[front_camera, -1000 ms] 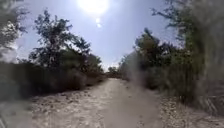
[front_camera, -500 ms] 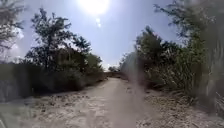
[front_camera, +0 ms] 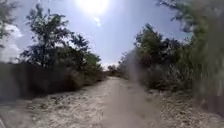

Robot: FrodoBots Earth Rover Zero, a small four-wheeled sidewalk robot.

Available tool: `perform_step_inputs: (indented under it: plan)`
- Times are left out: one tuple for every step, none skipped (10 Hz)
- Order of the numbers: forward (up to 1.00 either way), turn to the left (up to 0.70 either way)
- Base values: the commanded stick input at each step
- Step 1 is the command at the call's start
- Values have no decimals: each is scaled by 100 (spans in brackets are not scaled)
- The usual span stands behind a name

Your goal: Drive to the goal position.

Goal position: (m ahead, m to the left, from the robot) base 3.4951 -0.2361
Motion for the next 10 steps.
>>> perform_step_inputs:
  plan:
    - [45, 2]
    - [45, 3]
    - [45, 22]
    - [45, 27]
    - [45, 25]
    - [45, 8]
    - [45, 2]
    - [45, 2]
    - [45, 2]
    - [45, 2]
